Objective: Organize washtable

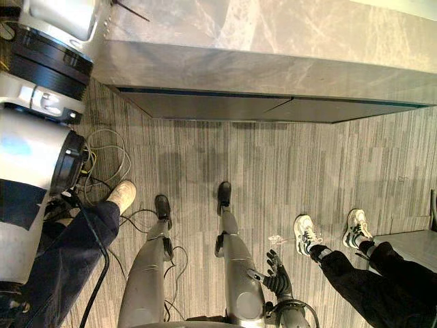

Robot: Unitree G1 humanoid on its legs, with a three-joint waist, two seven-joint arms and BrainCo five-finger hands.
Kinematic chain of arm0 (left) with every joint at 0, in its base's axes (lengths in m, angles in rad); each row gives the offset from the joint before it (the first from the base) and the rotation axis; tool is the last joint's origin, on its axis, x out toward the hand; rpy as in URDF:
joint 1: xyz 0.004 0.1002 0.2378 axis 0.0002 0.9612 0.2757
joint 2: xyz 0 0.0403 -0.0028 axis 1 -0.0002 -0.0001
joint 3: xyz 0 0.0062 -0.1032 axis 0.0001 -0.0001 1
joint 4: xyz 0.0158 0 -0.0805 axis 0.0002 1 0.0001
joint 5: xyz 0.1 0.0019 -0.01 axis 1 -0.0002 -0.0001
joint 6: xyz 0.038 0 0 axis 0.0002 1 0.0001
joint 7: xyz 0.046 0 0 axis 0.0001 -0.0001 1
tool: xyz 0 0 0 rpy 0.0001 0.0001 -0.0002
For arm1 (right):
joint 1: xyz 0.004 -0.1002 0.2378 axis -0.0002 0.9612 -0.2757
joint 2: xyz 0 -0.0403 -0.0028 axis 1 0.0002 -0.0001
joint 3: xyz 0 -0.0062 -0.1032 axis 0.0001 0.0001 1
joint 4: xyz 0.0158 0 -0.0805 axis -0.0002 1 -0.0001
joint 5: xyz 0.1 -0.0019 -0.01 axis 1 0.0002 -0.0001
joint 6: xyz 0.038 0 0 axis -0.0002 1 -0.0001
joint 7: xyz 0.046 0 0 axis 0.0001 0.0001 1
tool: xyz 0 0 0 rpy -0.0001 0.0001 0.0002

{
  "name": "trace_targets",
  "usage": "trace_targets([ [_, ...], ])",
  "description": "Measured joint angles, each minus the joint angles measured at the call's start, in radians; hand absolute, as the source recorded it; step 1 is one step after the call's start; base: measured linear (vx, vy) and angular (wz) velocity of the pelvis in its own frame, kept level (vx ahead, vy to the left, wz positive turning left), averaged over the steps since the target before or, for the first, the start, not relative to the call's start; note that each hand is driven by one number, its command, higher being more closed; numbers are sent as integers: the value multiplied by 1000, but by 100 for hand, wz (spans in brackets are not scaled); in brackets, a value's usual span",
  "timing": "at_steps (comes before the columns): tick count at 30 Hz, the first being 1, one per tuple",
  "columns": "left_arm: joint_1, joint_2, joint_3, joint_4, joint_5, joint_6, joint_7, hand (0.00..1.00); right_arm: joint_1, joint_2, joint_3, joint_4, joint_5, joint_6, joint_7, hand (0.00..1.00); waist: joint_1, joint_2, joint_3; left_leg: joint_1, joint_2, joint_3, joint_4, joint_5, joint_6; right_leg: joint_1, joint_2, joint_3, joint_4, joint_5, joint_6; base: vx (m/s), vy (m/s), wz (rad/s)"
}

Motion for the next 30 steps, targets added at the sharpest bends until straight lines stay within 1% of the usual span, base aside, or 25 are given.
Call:
trace_targets([
  [2,90,-24,11,-6,-7,0,0,100,2,-2,-1,3,0,0,-1,0,11,24,-39,2,8,0,9,-1,-2,6,6,-1,0,-1,1,-29,-15,-4],
  [3,109,-33,10,-14,-8,0,0,100,2,-2,-1,4,0,0,-1,0,17,30,-44,4,9,0,13,-3,-4,10,7,-2,0,-3,3,0,0,0],
  [4,142,-44,7,-42,-9,-1,-1,100,1,1,-1,4,0,1,-1,0,25,36,-47,18,8,1,16,-3,-5,27,5,-4,0,-22,17,-24,-29,10],
  [5,178,-46,5,-85,-16,-4,-1,100,1,13,-1,7,0,1,0,0,25,36,-48,34,2,-1,23,-7,-11,53,-1,-8,0,-61,5,-21,-37,16],
  [6,196,-45,5,-111,-17,-7,-1,100,0,21,-2,13,0,1,0,0,26,36,-48,41,0,-4,28,-10,-14,64,-3,-9,0,-83,-9,-20,-60,16],
  [8,299,-28,-12,-242,-20,-30,0,100,-2,31,-5,33,-1,1,0,0,40,59,-70,73,5,-16,14,-10,-29,92,5,-30,0,-97,-25,-15,-85,11],
  [10,372,-24,-32,-316,-30,-44,-7,100,-2,37,-16,48,-3,1,0,0,47,68,-87,107,5,-25,-11,0,-43,119,8,-38,0,-103,-33,12,-64,14],
  [12,551,-3,-32,-475,-37,-66,-22,100,-9,44,-24,92,-3,1,-1,0,49,75,-135,172,1,-37,-57,12,-58,167,9,-53,0,-116,-47,41,-44,15],
  [13,593,6,-32,-512,-37,-68,-24,100,-14,46,-26,104,-4,1,0,0,49,75,-141,188,-1,-40,-68,14,-60,180,8,-55,0,-119,-50,70,-14,12],
  [15,754,34,-24,-639,-37,-80,-43,100,-25,58,-47,145,-4,1,1,0,52,82,-173,240,-10,-52,-100,19,-62,222,5,-65,0,-133,-53,69,12,12],
  [16,806,41,-15,-677,-36,-85,-48,100,-30,59,-51,159,-5,1,3,0,52,84,-181,255,-11,-55,-108,19,-61,235,4,-67,0,-136,-53,74,22,13],
  [18,1027,42,38,-818,-37,-99,-79,100,-54,63,-66,219,-15,2,19,0,55,90,-214,307,-18,-70,-129,19,-61,284,-2,-83,0,-151,-52,113,40,19],
  [20,1150,39,75,-887,-37,-105,-98,100,-64,66,-76,246,-30,2,21,0,58,91,-225,336,-26,-77,-136,18,-60,314,-4,-90,-1,-159,-54,98,41,15],
  [21,1241,34,102,-932,-37,-105,-110,100,-69,71,-88,267,-39,3,21,0,70,91,-234,363,-28,-79,-147,17,-59,337,-5,-92,-1,-165,-50,96,35,8],
  [22,1284,30,113,-950,-37,-105,-114,100,-73,73,-95,281,-39,3,21,0,77,92,-239,376,-29,-80,-150,16,-56,350,-5,-94,-1,-170,-48,112,32,12],
  [23,1364,15,137,-978,-36,-107,-128,100,-82,75,-102,308,-42,4,23,0,85,94,-252,395,-30,-86,-153,14,-51,372,-7,-104,-1,-177,-48,79,15,14],
  [24,1403,9,147,-986,-36,-109,-133,100,-90,75,-104,325,-44,5,24,0,87,95,-258,406,-30,-87,-154,13,-48,386,-6,-110,-1,-179,-49,94,14,19],
  [25,1480,-1,159,-992,-36,-110,-141,100,-106,75,-110,358,-44,11,23,0,94,97,-263,435,-30,-89,-155,6,-42,416,-6,-116,-1,-188,-47,77,7,13],
  [26,1563,-16,170,-992,-35,-109,-154,100,-118,73,-112,394,-45,19,23,0,105,100,-282,452,-30,-90,-155,-1,-41,434,-6,-117,-1,-196,-42,72,7,11],
  [27,1608,-28,177,-992,-34,-109,-155,100,-124,71,-113,408,-45,24,23,0,105,101,-293,457,-31,-93,-155,-3,-40,441,-7,-120,-1,-199,-40,69,3,13],
  [29,1773,-91,188,-992,-34,-104,-184,100,-141,67,-121,452,-47,32,20,0,107,109,-316,481,-37,-115,-156,-10,-36,476,-17,-142,-1,-214,-30,65,14,26],
  [30,1809,-110,188,-990,-34,-103,-196,100,-145,67,-124,461,-51,39,20,0,108,109,-317,488,-39,-119,-157,-11,-35,486,-17,-147,-1,-217,-30,36,26,29],
])
